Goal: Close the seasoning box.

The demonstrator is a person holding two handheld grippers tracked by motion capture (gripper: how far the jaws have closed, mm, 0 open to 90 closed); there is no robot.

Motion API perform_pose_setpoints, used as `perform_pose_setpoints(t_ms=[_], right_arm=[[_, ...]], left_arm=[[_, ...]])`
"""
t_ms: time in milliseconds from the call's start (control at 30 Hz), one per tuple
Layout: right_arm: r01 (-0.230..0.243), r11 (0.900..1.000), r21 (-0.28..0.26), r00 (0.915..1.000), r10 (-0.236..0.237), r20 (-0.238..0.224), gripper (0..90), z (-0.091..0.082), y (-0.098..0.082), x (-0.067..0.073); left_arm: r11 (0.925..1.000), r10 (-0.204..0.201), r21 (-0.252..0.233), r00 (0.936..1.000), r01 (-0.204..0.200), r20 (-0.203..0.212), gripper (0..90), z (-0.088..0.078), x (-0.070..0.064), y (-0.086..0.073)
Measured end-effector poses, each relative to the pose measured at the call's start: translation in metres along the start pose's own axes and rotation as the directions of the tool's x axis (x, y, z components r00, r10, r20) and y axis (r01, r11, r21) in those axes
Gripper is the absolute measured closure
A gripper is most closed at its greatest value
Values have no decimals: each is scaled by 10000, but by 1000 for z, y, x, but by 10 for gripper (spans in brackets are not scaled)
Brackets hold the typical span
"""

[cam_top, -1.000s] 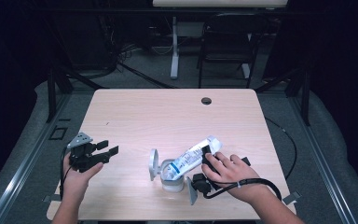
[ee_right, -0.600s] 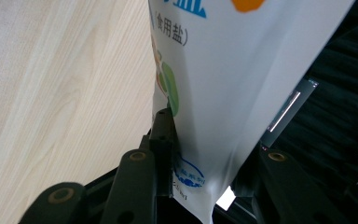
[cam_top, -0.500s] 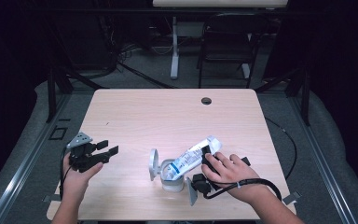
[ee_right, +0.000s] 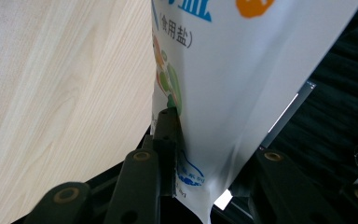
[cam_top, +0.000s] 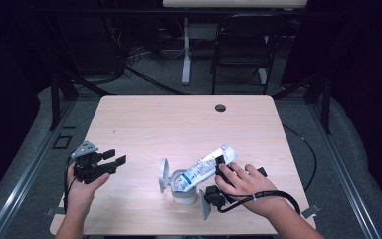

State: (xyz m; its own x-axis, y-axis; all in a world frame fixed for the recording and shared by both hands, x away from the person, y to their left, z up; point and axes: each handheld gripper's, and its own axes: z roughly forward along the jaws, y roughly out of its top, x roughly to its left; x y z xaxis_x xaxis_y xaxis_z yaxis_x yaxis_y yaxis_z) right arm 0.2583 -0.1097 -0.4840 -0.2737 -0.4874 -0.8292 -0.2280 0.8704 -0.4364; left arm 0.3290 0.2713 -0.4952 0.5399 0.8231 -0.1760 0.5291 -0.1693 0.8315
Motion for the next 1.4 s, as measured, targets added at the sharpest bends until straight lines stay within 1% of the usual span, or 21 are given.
perform_pose_setpoints(t_ms=[233, 367, 533, 567, 633, 667, 1000, 1133, 1400], right_arm=[[30, 10000, 25, 10000, -30, -17, 716, -1, 0, 0], [-7, 10000, -55, 10000, 7, -62, 722, 0, -1, 0], [-12, 10000, 11, 10000, 12, -87, 730, -1, 0, 0], [74, 10000, 58, 9999, -73, -87, 732, -1, 0, -1], [95, 10000, 18, 9999, -95, -71, 736, -2, 0, -1], [81, 10000, 49, 9999, -80, -124, 737, -2, 0, -2], [71, 10000, 37, 9999, -71, -142, 747, -2, 0, -2], [-50, 9999, -109, 9999, 49, -156, 750, -2, 0, -3], [155, 9999, -20, 9999, -155, -68, 755, -3, 0, -4]], left_arm=[[10000, 11, 5, 10000, -11, -9, 444, 0, 0, 0], [10000, 0, 8, 10000, 0, -13, 444, 0, 0, 0], [10000, 4, -9, 10000, -4, -17, 444, 0, 0, 0], [10000, -2, -2, 10000, 2, -14, 444, 0, 0, 0], [10000, -1, 10, 10000, 1, -10, 444, 0, 0, 0], [10000, -7, -2, 10000, 7, -21, 444, 1, 0, 0], [10000, -63, 28, 10000, 63, -21, 445, 0, 1, -1], [10000, -78, 43, 10000, 78, -26, 445, 0, 1, -1], [10000, -86, 29, 10000, 87, -29, 445, 0, 1, -1]])
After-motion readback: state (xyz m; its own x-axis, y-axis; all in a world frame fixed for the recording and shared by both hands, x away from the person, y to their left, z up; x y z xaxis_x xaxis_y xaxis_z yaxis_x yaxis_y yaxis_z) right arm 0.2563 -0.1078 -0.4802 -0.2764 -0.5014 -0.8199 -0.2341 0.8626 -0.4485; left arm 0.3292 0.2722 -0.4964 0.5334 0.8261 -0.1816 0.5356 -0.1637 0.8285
